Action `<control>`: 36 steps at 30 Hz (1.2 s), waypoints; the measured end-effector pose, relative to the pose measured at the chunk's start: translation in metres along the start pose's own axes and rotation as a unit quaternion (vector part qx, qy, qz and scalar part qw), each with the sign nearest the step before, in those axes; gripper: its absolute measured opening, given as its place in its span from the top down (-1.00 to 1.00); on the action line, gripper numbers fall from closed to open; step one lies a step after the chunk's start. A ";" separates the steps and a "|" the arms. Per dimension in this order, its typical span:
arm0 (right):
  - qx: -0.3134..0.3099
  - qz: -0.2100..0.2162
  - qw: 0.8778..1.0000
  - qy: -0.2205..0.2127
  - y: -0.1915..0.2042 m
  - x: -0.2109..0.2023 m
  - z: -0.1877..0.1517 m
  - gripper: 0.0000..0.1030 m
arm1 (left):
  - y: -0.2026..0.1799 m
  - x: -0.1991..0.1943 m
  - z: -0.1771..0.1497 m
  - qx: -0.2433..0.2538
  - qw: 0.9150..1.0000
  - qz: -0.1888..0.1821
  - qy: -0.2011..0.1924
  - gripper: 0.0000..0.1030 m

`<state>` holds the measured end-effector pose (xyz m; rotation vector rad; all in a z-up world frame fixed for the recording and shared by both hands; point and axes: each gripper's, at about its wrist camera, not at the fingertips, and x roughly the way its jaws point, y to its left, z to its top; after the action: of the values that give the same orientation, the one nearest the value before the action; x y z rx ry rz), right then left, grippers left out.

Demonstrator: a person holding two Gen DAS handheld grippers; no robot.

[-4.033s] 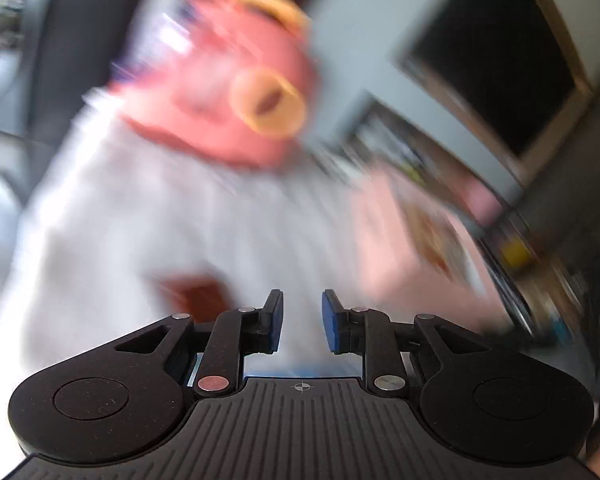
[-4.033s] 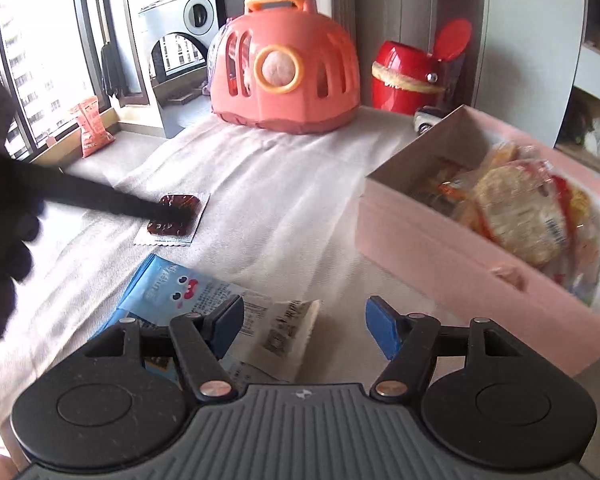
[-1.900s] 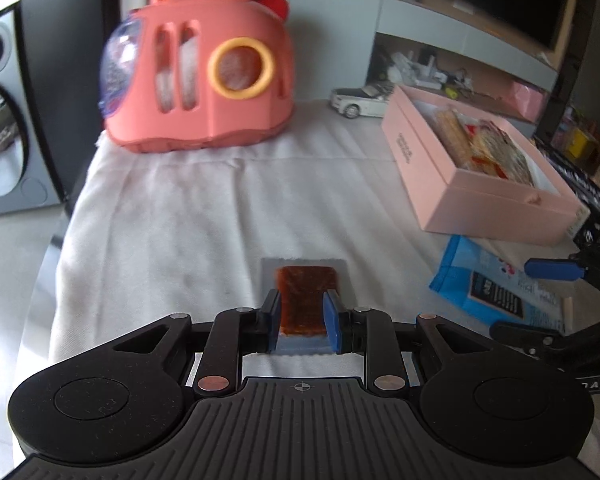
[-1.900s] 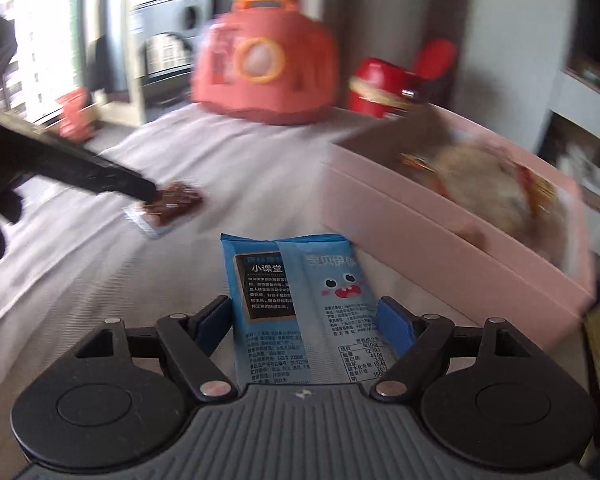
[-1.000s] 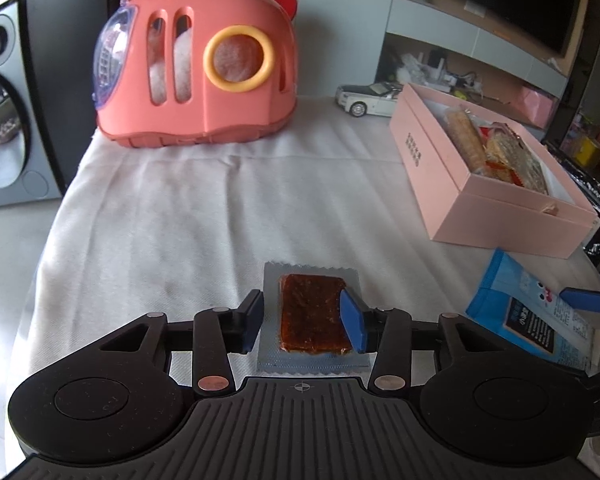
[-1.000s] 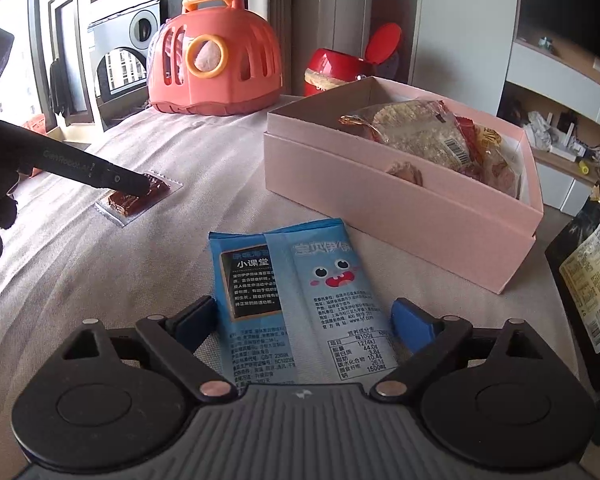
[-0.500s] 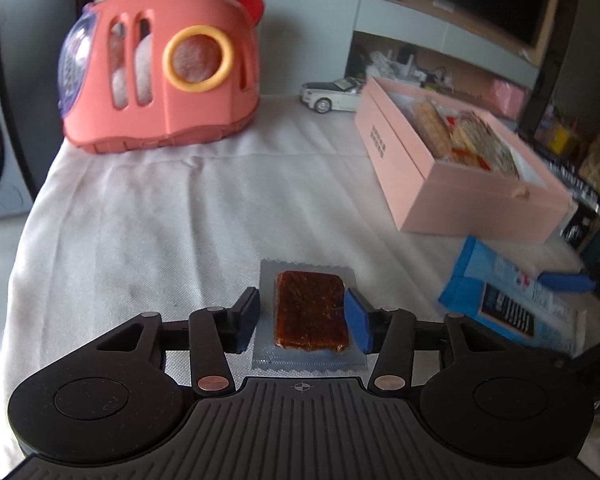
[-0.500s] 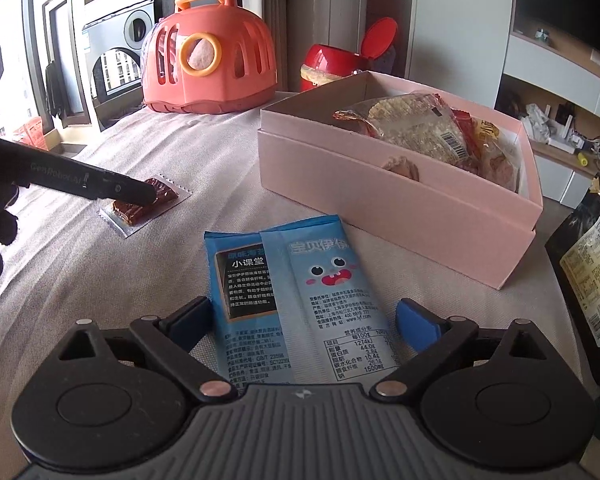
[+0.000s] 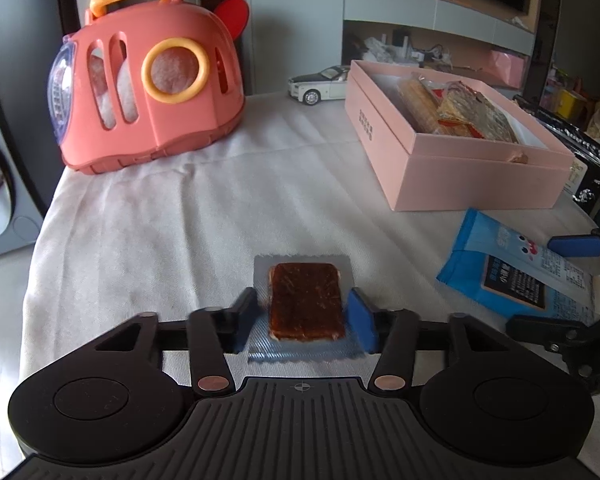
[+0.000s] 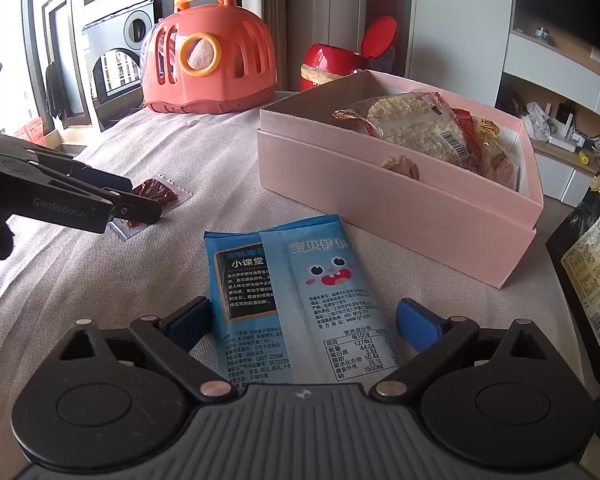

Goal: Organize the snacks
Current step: 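Grasp the red jerky square with the left tool while the right tool grasps the blue wafer bag, then lift both held packs and carry them toward the pink box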

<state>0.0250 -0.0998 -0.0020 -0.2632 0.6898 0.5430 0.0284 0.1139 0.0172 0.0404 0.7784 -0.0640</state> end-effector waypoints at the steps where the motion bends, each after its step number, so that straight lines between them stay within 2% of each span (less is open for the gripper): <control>1: 0.000 0.001 1.000 0.000 0.000 0.000 0.000 -0.92 | -0.003 -0.004 -0.002 0.003 1.000 0.002 0.001 0.16; 5: 0.001 0.001 1.000 0.001 0.000 0.000 0.000 -0.92 | -0.014 -0.016 -0.014 0.013 1.000 -0.011 0.004 0.16; 9: 0.001 0.001 1.000 0.001 0.001 0.000 0.000 -0.93 | -0.018 -0.026 -0.023 0.001 1.000 -0.030 0.007 0.16; 16: 0.001 0.009 1.000 0.006 -0.001 0.001 0.000 -0.96 | -0.012 -0.021 -0.021 -0.022 0.999 -0.049 -0.002 0.11; 24: -0.011 0.024 0.999 0.026 -0.002 0.001 0.004 -0.99 | -0.020 -0.018 -0.021 -0.002 0.999 -0.043 -0.009 0.12; 26: -0.014 0.025 0.999 0.032 -0.002 0.000 0.009 -0.86 | -0.020 -0.022 -0.027 -0.004 0.999 -0.042 -0.014 0.12; 30: -0.030 0.028 0.999 0.014 0.003 -0.005 0.022 -0.86 | -0.023 -0.029 -0.038 0.000 0.999 -0.037 -0.025 0.11; 34: -0.041 0.037 0.997 0.046 0.006 0.013 0.027 -0.84 | -0.022 -0.029 -0.035 -0.006 0.999 -0.037 -0.020 0.11; 36: -0.028 0.036 0.998 0.048 0.005 0.014 0.026 -0.74 | -0.020 -0.028 -0.035 -0.008 0.999 -0.042 -0.021 0.11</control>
<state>0.0452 -0.0801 0.0082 -0.3197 0.7791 0.6233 -0.0175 0.0971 0.0122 -0.0085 0.7375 -0.1388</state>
